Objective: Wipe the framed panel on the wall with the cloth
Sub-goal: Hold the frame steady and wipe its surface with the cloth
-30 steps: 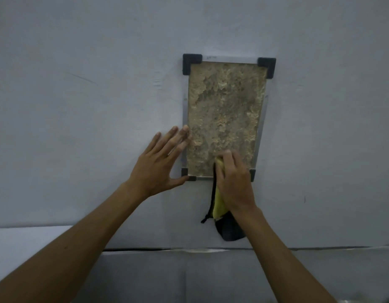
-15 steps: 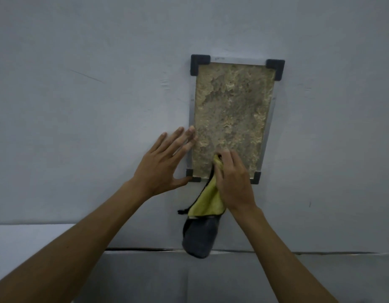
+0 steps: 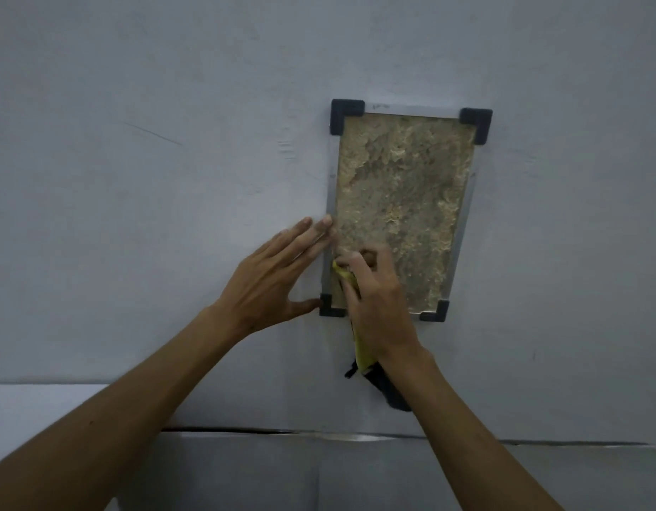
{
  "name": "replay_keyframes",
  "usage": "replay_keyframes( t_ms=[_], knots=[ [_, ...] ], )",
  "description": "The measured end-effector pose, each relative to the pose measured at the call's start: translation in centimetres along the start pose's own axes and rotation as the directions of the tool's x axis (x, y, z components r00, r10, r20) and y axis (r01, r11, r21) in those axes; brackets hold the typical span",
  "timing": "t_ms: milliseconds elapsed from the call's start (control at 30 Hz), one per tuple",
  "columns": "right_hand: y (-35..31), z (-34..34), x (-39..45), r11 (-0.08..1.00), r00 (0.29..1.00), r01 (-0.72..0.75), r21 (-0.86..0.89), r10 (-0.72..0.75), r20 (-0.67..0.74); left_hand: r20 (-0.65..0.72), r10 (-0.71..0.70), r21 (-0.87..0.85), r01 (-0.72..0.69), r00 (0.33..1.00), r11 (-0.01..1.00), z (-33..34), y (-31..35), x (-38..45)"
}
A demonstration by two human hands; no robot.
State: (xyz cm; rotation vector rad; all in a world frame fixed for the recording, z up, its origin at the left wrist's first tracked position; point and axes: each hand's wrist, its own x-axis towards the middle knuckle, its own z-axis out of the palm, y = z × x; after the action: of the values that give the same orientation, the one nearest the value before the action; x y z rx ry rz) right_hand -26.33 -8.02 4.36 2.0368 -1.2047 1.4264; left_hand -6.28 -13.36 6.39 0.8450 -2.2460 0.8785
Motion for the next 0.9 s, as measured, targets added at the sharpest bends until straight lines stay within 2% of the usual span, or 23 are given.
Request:
replay_keyframes(
  t_ms=[133, 300, 367, 533, 667, 767, 900],
  knots=[
    [0.4, 0.9, -0.3, 0.993, 0.995, 0.095, -0.071, -0.094, 0.021, -0.038, -0.017, 0.017, 0.018, 0.999, 1.0, 0.0, -0.3, 0.1],
    [1.0, 1.3, -3.6, 0.987, 0.978, 0.156, -0.029, -0.15, 0.145, -0.058, -0.008, -0.024, 0.006, 0.998, 1.0, 0.5, -0.3, -0.1],
    [0.8, 0.8, -2.5, 0.988, 0.98, 0.157, -0.01, -0.155, 0.123, -0.058, -0.01, -0.026, 0.009, 0.998, 1.0, 0.6, -0.3, 0.0],
    [0.1, 0.6, 1.5, 0.993, 0.992, 0.113, -0.04, -0.116, -0.059, -0.052, -0.015, -0.036, 0.013, 0.999, 0.999, 0.9, -0.3, -0.1],
    [1.1, 1.5, -2.3, 0.98, 0.981, 0.183, -0.074, -0.177, 0.075, -0.052, -0.018, -0.038, 0.016, 0.999, 0.999, 0.8, -0.3, -0.1],
    [1.7, 1.6, -5.5, 0.983, 0.968, 0.178, -0.051, -0.165, 0.188, -0.046, -0.021, -0.032, 0.019, 0.999, 0.999, 0.6, -0.3, 0.0],
    [1.4, 1.1, -3.8, 0.985, 0.968, 0.169, -0.032, -0.16, 0.192, -0.048, -0.032, -0.04, 0.03, 0.998, 0.999, 0.3, -0.1, -0.1]
  ],
)
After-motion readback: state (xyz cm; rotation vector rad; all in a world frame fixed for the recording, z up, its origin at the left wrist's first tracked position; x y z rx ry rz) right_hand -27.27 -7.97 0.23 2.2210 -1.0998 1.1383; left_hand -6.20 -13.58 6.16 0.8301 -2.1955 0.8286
